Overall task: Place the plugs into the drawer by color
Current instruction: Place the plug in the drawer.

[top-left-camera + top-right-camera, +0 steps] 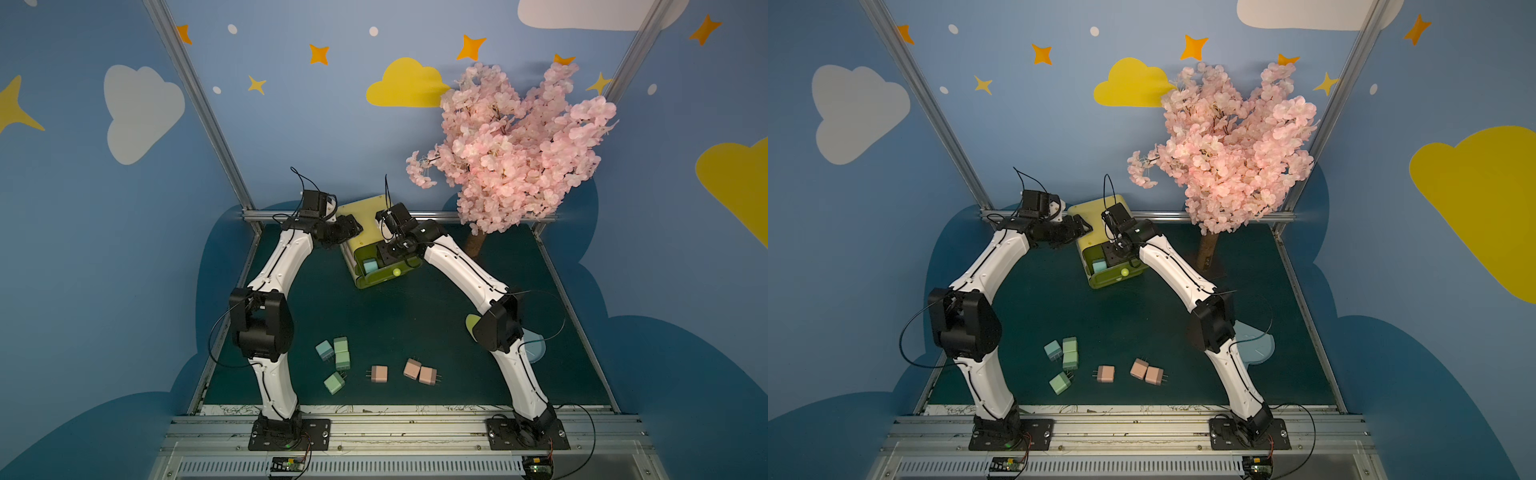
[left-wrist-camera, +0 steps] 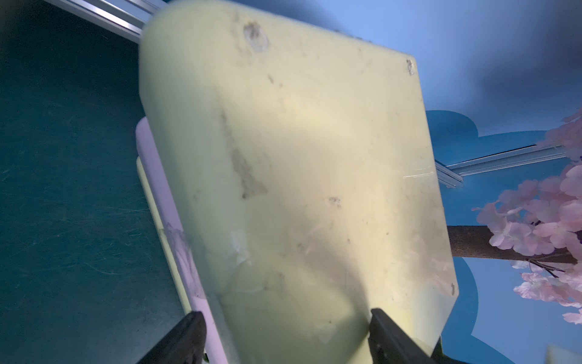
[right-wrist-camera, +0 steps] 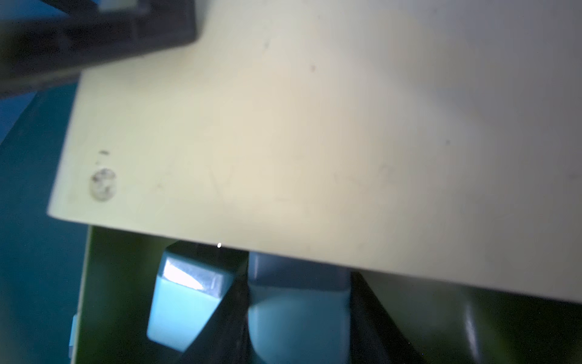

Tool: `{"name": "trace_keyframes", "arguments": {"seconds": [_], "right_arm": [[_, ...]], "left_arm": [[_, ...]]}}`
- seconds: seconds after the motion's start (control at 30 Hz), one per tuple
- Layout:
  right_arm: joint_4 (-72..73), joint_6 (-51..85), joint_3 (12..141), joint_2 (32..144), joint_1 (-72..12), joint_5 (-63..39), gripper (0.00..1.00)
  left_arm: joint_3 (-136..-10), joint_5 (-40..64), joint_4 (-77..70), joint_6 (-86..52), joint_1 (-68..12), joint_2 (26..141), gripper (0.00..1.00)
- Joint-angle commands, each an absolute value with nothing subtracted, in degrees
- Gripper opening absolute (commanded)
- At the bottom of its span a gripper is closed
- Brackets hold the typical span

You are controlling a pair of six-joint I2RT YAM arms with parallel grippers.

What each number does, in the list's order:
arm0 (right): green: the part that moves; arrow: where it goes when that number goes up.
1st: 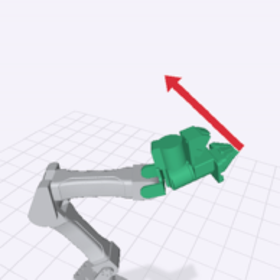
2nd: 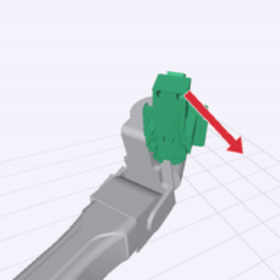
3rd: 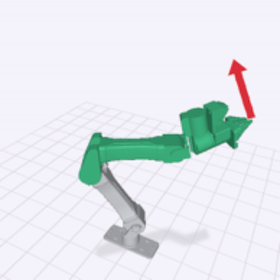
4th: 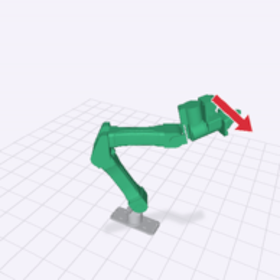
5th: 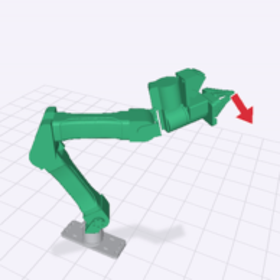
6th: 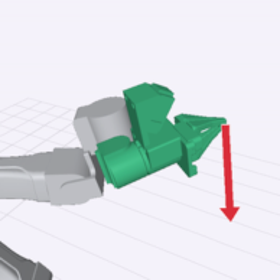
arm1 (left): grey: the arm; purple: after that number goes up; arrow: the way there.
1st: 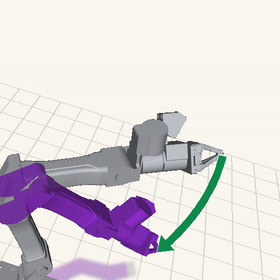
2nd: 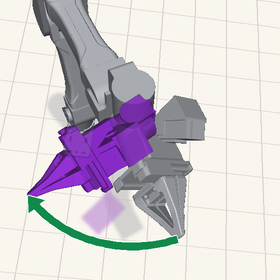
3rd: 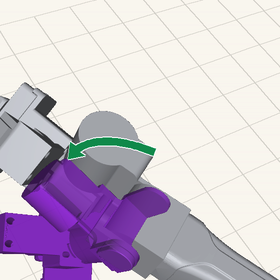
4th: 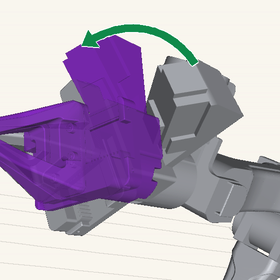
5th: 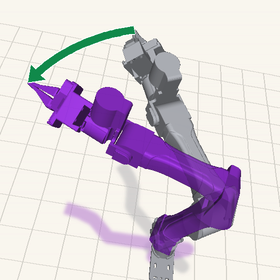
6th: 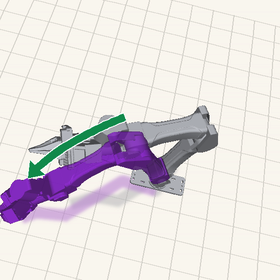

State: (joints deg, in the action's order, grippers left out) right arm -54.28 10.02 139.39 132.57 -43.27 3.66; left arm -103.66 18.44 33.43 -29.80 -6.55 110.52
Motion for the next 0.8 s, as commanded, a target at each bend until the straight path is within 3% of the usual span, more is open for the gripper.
{"name": "trace_keyframes", "arguments": {"seconds": [0.0, 0.2, 0.5, 0.77], "right_arm": [[-55.00, 9.89, 141.05, 133.57, -42.74, 4.04, 0.45], [-55.01, 9.79, 141.36, 133.95, -42.44, 3.70, 0.48], [-55.27, 8.43, 142.02, 131.98, -42.25, 3.24, 0.68], [-54.48, 7.17, 142.45, 126.11, -43.40, 3.87, 0.70]], "left_arm": [[-102.83, 18.58, 33.75, -29.10, -6.50, 109.62, 0.83], [-102.88, 18.71, 33.58, -29.26, -6.59, 109.76, 0.83], [-104.30, 18.89, 33.76, -29.31, -6.63, 110.48, 0.83], [-104.58, 19.02, 33.76, -29.30, -6.33, 110.57, 0.83]]}}
